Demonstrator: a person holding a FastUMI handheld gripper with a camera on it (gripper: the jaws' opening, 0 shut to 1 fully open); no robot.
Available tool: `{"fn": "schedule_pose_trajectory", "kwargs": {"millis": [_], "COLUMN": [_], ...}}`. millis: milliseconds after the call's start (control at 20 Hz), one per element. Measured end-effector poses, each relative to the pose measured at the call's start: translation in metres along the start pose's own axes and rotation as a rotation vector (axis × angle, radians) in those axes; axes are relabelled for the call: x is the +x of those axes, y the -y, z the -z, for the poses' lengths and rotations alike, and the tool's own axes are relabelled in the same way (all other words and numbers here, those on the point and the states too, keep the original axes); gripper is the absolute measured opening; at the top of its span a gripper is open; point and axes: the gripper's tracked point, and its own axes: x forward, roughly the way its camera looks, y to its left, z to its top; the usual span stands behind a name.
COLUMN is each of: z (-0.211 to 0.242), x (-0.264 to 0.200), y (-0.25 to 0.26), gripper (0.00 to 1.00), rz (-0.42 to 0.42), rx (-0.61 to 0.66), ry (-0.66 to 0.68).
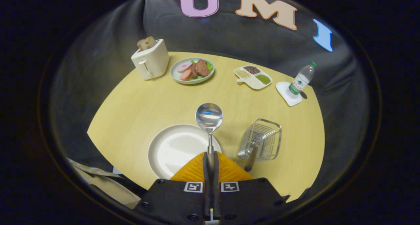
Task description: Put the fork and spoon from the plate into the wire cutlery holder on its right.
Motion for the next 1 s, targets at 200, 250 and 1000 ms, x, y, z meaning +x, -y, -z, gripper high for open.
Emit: {"fn": "schedule_pose_trajectory", "kwargs": {"millis": [200,250,1000], "z": [-0.006,-0.006,0.016], "x": [-0.004,-0.005,0.003], "y": [0.026,0.034,0.097], "gripper": [0.06,0.06,0.06], "rz": [0.021,0.030,0.077], "rx": [0.029,0.035,0.006], "ry": [0.015,0.013,-0.123]}}
